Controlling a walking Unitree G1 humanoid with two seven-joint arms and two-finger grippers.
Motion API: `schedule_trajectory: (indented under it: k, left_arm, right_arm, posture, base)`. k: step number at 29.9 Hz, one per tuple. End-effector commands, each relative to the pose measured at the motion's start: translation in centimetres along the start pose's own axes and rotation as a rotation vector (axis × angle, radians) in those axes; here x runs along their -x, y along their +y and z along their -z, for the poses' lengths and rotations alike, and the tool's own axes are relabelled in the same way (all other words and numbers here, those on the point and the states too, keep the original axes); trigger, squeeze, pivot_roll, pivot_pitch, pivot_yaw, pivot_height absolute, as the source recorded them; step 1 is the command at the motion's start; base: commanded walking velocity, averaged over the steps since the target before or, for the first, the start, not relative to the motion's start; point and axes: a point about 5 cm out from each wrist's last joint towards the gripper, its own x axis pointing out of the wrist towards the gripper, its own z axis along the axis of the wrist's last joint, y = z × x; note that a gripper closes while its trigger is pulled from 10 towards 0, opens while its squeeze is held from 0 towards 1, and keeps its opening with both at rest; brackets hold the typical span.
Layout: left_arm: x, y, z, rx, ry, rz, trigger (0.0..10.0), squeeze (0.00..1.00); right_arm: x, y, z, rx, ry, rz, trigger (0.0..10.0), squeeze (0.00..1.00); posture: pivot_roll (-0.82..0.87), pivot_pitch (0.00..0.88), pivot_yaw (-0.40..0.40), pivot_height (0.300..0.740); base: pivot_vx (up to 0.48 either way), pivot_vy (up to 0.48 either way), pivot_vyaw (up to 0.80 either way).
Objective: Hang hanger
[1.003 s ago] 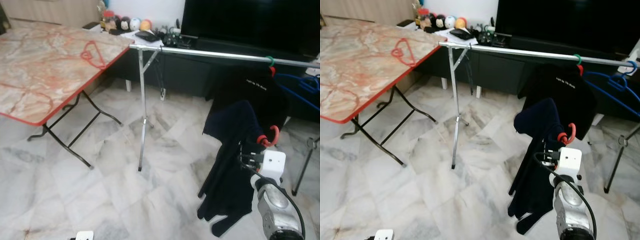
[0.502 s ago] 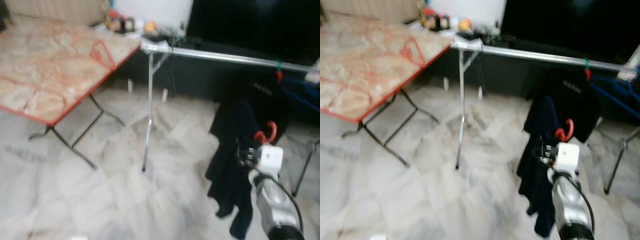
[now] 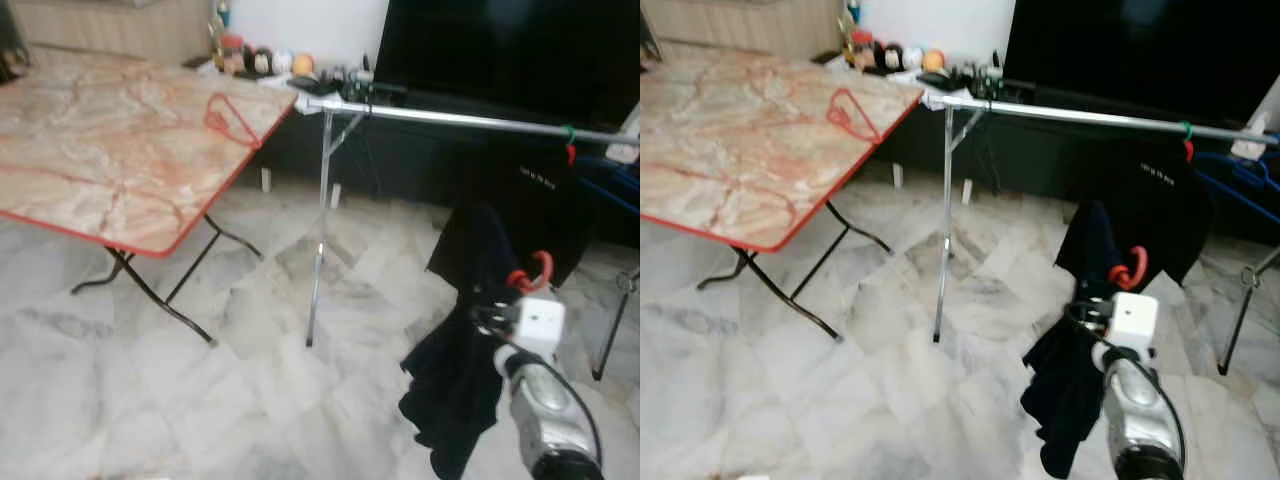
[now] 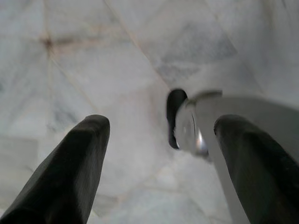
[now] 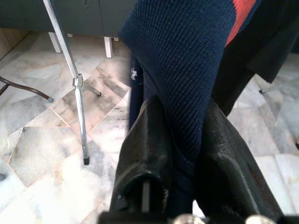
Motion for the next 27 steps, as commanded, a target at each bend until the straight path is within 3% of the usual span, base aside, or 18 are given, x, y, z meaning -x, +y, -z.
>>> schedule_trajectory:
  k: [1, 5, 10, 15, 20, 27]
  left_arm:
    - [-0.2, -1.1, -0.4, -0.012, -0.003, 0.029, 10.0, 0.0]
    - [-0.3, -1.0, -0.7, -0.024, -0.008, 0.033, 10.0, 0.0]
    - [0.0, 0.1, 0.0, -0.028, 0.012, 0.02, 10.0, 0.0]
    - [0.2, 0.4, 0.6, -0.031, 0.016, 0.013, 10.0, 0.0]
    - [0.0, -0.8, 0.3, -0.048, 0.005, 0.033, 10.0, 0.0]
    - [0.1, -0.8, 0.9, -0.052, 0.022, 0.031, 10.0, 0.0]
  right_arm:
    - [-0.5, -0.8, -1.5, -0.003, -0.056, 0.024, 10.0, 0.0]
    - [-0.6, -0.7, -1.8, -0.005, -0.064, 0.022, 10.0, 0.0]
    - [-0.3, -1.2, -1.2, -0.012, -0.053, 0.042, 10.0, 0.0]
    - [-0.3, -0.6, -0.3, 0.02, 0.003, 0.004, 10.0, 0.0]
    - [-0.4, -0.1, 0.2, 0.044, 0.07, -0.041, 10.0, 0.0]
    - [0.2, 0.0, 2.4, 0.064, 0.196, -0.067, 10.0, 0.0]
  posture:
    - [0.01, 0.0, -0.088, 0.74]
    - [0.01, 0.0, -0.082, 0.74]
    - [0.0, 0.0, -0.077, 0.74]
    - [0.0, 0.0, -0.078, 0.74]
    - [0.0, 0.0, -0.07, 0.74]
    - [0.01, 0.0, -0.073, 0.74]
  base:
    - [0.0, 0.48, 0.0]
    - [0.0, 0.48, 0.0]
    - [0.0, 0.471, 0.0]
    - [0.0, 0.0, 0.0]
    - [0.0, 0.0, 0.0]
    - [0.0, 0.0, 0.0]
